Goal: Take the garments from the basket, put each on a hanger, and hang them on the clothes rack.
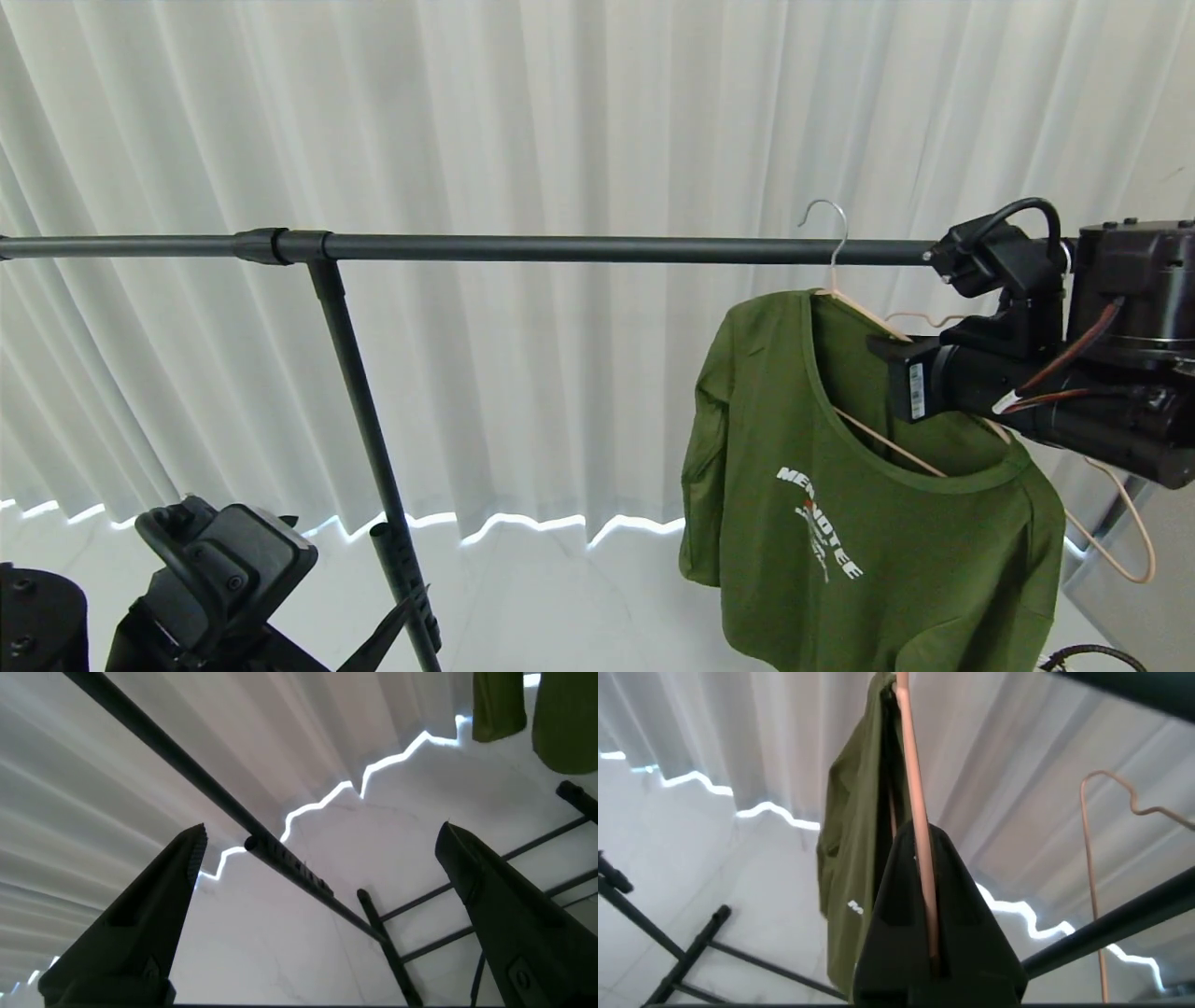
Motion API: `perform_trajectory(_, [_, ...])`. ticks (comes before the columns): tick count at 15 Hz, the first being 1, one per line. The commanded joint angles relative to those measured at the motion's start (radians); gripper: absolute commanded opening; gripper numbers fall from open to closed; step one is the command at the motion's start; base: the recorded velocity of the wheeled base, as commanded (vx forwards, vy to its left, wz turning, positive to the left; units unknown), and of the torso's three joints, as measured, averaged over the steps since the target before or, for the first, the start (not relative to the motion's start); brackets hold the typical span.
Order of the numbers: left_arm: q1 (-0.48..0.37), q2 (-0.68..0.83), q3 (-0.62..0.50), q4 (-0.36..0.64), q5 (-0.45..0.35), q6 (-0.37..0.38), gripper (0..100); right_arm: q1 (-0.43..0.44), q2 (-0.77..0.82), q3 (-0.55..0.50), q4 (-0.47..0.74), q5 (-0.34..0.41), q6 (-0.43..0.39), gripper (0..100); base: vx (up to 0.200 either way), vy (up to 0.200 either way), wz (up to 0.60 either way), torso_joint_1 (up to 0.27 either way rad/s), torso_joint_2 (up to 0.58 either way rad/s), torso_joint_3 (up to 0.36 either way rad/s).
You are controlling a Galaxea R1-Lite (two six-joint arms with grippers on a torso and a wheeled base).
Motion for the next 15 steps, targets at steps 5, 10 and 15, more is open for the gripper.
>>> perform_trajectory(5, [-0.008,0.0,0.0,0.0,0.001,0.0,100,-0.025,0.103,-0.009,-0.003,0.0,0.005,0,0.0,0.0,0.0,0.0,0.0,0.0])
perform_trajectory(10, [-0.044,0.003,0.005,0.0,0.001,0.0,100,-0.021,0.103,-0.009,-0.023,0.0,0.005,0,0.0,0.0,0.0,0.0,0.0,0.0])
perform_trajectory(15, [-0.044,0.0,0.01,0.0,0.002,0.0,100,-0.02,0.089,0.0,-0.043,0.0,0.008,100,0.0,0.0,0.0,0.0,0.0,0.0])
